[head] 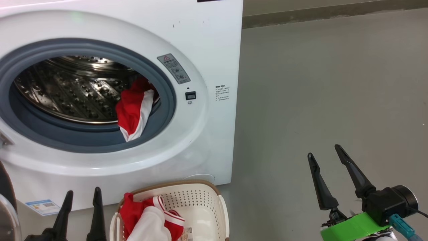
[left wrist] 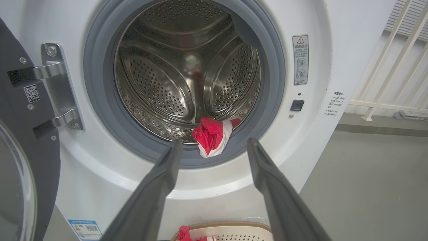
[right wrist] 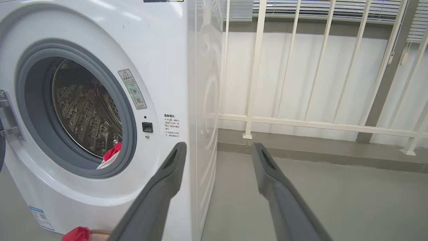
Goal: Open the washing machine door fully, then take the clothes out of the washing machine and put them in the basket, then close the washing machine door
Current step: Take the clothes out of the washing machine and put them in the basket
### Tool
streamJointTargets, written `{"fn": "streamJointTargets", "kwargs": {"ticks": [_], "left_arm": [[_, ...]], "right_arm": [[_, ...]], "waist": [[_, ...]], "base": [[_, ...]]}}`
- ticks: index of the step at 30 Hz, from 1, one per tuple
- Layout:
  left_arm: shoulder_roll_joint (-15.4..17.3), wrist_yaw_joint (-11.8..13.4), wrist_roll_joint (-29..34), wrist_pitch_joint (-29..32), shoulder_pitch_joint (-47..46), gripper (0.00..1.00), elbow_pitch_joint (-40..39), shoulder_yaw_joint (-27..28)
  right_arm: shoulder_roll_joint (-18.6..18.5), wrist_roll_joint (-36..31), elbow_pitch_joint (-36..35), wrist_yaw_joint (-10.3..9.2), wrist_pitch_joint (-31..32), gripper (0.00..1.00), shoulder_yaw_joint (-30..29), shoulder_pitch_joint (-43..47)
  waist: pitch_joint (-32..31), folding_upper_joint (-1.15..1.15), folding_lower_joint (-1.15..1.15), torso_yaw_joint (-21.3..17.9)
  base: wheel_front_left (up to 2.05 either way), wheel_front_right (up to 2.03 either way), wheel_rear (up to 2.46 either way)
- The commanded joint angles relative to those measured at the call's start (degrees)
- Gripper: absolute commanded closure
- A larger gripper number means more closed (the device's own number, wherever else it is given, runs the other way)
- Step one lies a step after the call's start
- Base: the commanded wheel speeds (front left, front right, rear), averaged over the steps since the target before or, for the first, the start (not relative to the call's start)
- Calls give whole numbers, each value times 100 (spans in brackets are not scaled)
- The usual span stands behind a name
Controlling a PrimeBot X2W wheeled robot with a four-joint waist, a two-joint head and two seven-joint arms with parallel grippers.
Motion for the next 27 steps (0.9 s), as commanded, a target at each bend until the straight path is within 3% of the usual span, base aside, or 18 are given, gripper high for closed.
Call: {"fn": "streamJointTargets", "kwargs": {"ticks": [1,15,27], "left_arm": [[36,-34,45,-69,-104,0,-122,160],[8,-106,-140,-69,-615,0,8,35],[330,-196,-249,-69,-1936,0,530,-34]], "right_arm": [[-22,51,-177,36,-37,0,131,-78],[-22,3,-260,36,-37,0,184,-194],[-22,3,-366,36,-37,0,285,-563]], "waist": [[7,0,0,7],[438,0,0,124],[1251,0,0,217]], "base": [[0,0,0],[0,0,0],[0,0,0]]}}
